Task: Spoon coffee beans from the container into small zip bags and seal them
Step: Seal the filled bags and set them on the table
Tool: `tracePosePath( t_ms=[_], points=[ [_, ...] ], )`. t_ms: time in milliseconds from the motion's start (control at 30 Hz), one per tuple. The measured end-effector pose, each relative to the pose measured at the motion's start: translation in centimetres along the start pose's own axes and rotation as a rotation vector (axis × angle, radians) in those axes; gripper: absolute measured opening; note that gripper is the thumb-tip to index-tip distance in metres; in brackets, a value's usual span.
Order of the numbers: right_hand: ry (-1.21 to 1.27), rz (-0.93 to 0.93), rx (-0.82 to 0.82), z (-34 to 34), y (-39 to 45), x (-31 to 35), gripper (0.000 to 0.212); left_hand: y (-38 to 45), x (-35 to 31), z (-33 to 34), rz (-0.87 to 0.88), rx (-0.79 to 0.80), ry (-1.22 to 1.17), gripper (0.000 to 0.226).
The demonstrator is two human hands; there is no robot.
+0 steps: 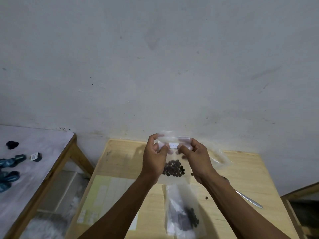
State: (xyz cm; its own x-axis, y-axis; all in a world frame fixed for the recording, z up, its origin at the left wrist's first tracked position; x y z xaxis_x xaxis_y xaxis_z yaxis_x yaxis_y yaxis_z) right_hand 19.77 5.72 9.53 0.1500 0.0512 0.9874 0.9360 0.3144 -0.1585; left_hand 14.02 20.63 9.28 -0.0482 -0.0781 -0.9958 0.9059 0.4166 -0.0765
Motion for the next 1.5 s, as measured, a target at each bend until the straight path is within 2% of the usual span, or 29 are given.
tracePosePath(
  t_ms=[233, 300, 367, 467, 567, 800, 967, 1133, 1500],
  points=[
    [-0.168, -0.050, 0.229, 1.3, -1.6, -1.8, 0.047, -0.6, 2.5, -3.5, -0.119, -0.170, 0.202, 0.040],
    [-0.162, -0.039, 0.286, 1.7, -1.9, -3.1, 0.054, -1.2, 2.7, -4.4, -0.152, -0.177, 0.103, 0.042],
    [-0.164, -0.011, 0.268, 1.9, -1.7, -4.5, 0.057, -1.9, 3.3, -5.2, -0.192, -0.156, 0.002, 0.051],
    [-0.122, 0.068, 0.182, 2.0, -1.3, -6.9, 0.056, -3.4, 6.3, -6.7, -0.309, -0.147, 0.094, 0.055],
    [-0.152, 0.140, 0.145, 3.1, -1.1, -9.6, 0.052, -4.7, 9.4, -8.4, -0.396, -0.149, 0.175, 0.048],
    [-0.244, 0.227, 0.161, 8.4, 0.4, -13.1, 0.059, -2.2, 12.2, -14.0, -0.423, -0.151, 0.276, 0.047],
    [-0.368, 0.287, 0.142, 11.1, 3.2, -15.2, 0.056, 2.0, 14.0, -16.8, -0.417, -0.119, 0.462, 0.050],
    [-0.448, 0.324, 0.092, 12.7, 6.9, -16.7, 0.055, 6.4, 15.5, -17.6, -0.395, -0.030, 0.646, 0.053],
    [-0.525, 0.370, 0.009, 13.5, 9.7, -18.6, 0.057, 9.8, 17.8, -17.3, -0.432, 0.064, 0.776, 0.060]
  ],
)
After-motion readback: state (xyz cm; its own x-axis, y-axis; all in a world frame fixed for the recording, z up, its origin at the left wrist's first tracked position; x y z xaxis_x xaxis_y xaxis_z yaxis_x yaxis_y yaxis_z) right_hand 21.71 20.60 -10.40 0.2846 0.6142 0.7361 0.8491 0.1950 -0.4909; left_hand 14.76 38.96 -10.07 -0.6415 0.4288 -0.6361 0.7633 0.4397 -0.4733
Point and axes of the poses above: each hand's wrist, its own y-axis towards the middle knuckle, its own z-axis out of the palm, x = y × z, the point moved 9 cm from there along y, towards the middle knuckle, and after that the axes turned 4 degrees about x, right-handed, at the moved point
